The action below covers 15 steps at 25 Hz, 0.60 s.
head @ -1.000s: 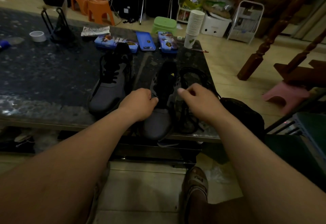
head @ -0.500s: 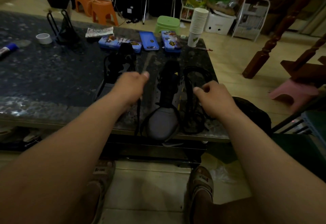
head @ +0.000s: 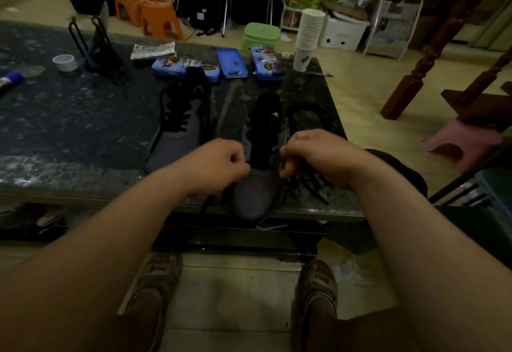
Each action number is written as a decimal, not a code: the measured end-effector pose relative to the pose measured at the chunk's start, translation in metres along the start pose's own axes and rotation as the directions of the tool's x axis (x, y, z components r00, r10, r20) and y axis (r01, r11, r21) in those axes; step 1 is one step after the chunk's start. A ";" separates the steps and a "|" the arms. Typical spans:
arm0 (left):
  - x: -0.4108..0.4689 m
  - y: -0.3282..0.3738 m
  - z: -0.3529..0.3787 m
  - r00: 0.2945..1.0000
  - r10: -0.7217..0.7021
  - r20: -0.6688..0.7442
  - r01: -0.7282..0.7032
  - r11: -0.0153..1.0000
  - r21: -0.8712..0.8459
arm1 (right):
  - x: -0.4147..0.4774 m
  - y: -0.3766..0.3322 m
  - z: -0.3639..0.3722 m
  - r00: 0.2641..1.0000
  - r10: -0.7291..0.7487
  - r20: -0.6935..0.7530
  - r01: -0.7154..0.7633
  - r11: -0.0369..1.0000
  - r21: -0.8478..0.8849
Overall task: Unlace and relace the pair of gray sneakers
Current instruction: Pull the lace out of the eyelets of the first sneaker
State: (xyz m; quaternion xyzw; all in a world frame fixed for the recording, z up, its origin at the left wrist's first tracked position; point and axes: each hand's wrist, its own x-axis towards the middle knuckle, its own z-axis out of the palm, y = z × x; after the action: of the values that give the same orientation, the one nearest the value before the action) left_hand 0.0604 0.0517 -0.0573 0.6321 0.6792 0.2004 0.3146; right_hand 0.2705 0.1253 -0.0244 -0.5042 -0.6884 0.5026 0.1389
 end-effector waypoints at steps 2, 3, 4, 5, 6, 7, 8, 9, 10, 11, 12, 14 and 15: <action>0.006 -0.003 -0.009 0.997 -0.074 -0.020 0.063 0.940 -0.336 | 0.003 -0.001 -0.007 0.997 0.053 -0.057 -0.032 0.948 0.317; 0.011 -0.005 -0.012 0.992 -0.109 -0.066 0.072 0.905 -0.420 | 0.010 0.000 -0.009 0.990 0.085 -0.112 -0.031 0.908 0.418; 0.016 -0.005 -0.013 0.984 -0.138 -0.116 0.063 0.866 -0.496 | 0.018 0.000 -0.008 0.980 0.115 -0.162 -0.018 0.863 0.504; 0.021 -0.004 -0.013 0.975 -0.152 -0.163 0.032 0.817 -0.576 | 0.025 0.001 -0.009 0.968 0.130 -0.214 0.003 0.849 0.528; 0.028 -0.004 -0.014 0.969 -0.149 -0.196 -0.012 0.768 -0.641 | 0.032 0.003 -0.011 0.949 0.120 -0.291 0.026 0.892 0.452; 0.034 -0.002 -0.016 0.967 -0.130 -0.220 -0.056 0.732 -0.679 | 0.035 0.006 -0.015 0.913 0.078 -0.400 0.032 0.965 0.261; 0.038 -0.003 -0.018 0.966 -0.091 -0.243 -0.097 0.743 -0.663 | 0.033 0.008 -0.017 0.864 -0.018 -0.504 0.023 1.000 0.003; 0.040 -0.004 -0.020 0.957 -0.021 -0.289 -0.148 0.822 -0.549 | 0.028 0.009 -0.019 0.803 -0.158 -0.575 0.033 0.974 -0.222; 0.038 -0.008 -0.021 0.932 0.066 -0.357 -0.193 0.922 -0.335 | 0.022 0.008 -0.018 0.770 -0.291 -0.567 0.084 0.928 -0.362; 0.035 -0.010 -0.019 0.894 0.166 -0.415 -0.229 0.968 -0.106 | 0.016 0.007 -0.014 0.801 -0.357 -0.481 0.163 0.903 -0.398; 0.028 -0.009 -0.017 0.861 0.267 -0.433 -0.265 0.962 0.066 | 0.010 0.007 -0.003 0.864 -0.374 -0.338 0.236 0.892 -0.384; 0.014 -0.008 -0.003 0.878 0.380 -0.291 -0.330 0.921 0.205 | 0.007 0.013 0.023 0.935 -0.348 -0.062 0.284 0.843 -0.458; 0.009 -0.006 0.006 0.905 0.387 -0.178 -0.339 0.907 0.250 | 0.009 0.019 0.032 0.937 -0.349 -0.010 0.293 0.801 -0.522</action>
State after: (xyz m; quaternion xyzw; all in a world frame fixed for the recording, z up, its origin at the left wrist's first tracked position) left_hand 0.0602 0.0586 -0.0671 0.7515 0.5974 0.2513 0.1238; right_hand 0.2542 0.1147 -0.0577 -0.4248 -0.8640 0.2427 0.1191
